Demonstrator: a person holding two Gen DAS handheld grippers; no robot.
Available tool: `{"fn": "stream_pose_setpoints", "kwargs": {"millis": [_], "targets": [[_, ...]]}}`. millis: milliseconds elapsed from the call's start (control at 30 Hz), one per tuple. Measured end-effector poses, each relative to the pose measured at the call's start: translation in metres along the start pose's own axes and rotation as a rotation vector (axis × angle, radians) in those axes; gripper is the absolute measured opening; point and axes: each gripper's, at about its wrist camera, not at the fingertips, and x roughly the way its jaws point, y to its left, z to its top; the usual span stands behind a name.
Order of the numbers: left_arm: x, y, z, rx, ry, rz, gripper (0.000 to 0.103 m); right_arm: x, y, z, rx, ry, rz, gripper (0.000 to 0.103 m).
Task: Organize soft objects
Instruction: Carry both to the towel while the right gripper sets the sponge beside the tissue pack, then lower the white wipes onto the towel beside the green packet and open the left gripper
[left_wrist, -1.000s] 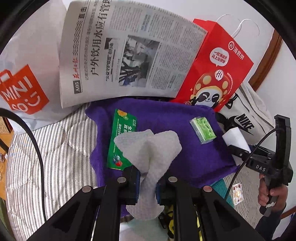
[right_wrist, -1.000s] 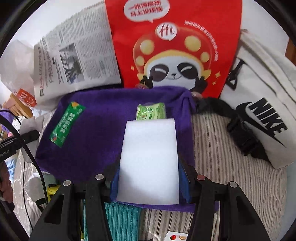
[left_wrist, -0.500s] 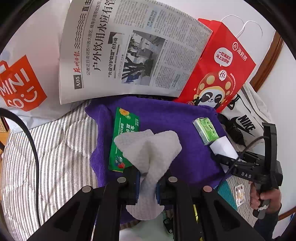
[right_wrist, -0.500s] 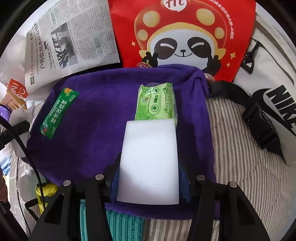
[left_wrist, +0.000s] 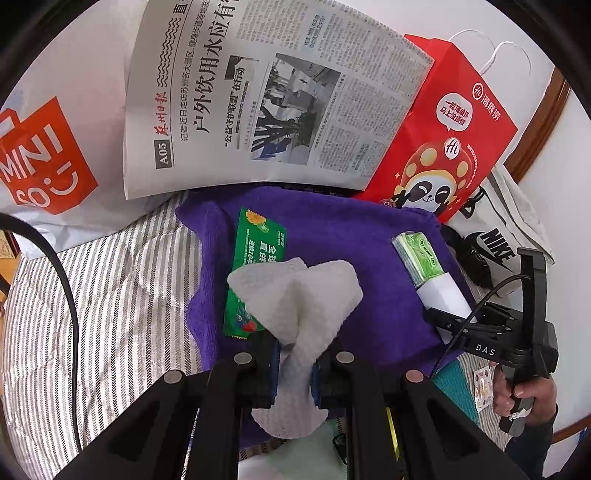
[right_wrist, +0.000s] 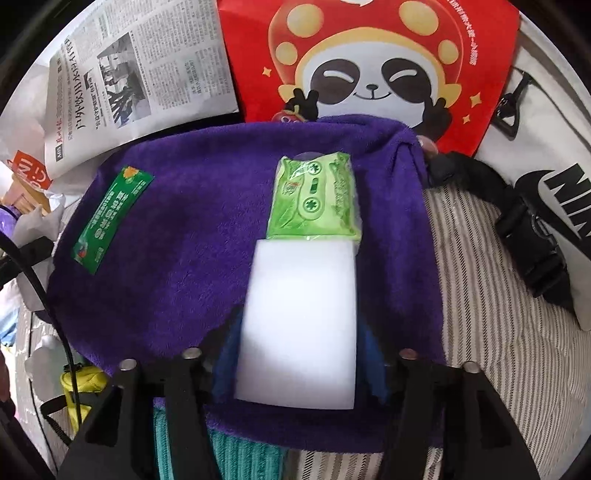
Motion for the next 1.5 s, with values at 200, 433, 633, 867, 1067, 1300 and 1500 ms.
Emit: {"fn": "stream_pose_setpoints", "kwargs": {"millis": [200,433,633,867,1067,1300,1500], "targets": [[-0.004,-0.003,0.004,0.001,-0.010,0.007,0.013,-0.007,-0.001,0.000,0.031,-0.003,0.017,0.079],[0.012,-0.013,0.012,0.036,0.016,0.006,0.013,-0.035,-0.003,0.000,0.025,-0.058,0.019,0.080],[0.040,-0.011,0.002,0.043,0.082,0.030,0.013,-0.056,-0.015,0.000,0.064,-0.090,0.055,0.080],[0.054,-0.007,-0.005,0.055,0.108,0.089,0.017,-0.061,-0.015,-0.002,0.066,-0.097,0.064,0.080],[0.053,-0.013,-0.008,0.082,0.119,0.067,0.043,-0.076,-0.012,-0.010,0.044,-0.122,0.069,0.080],[0.049,-0.022,-0.014,0.127,0.143,0.123,0.057,-0.089,-0.009,-0.028,0.021,-0.133,0.053,0.080],[0.039,-0.026,-0.018,0.133,0.150,0.149,0.062,-0.098,-0.015,-0.050,0.035,-0.129,0.043,0.080]]}}
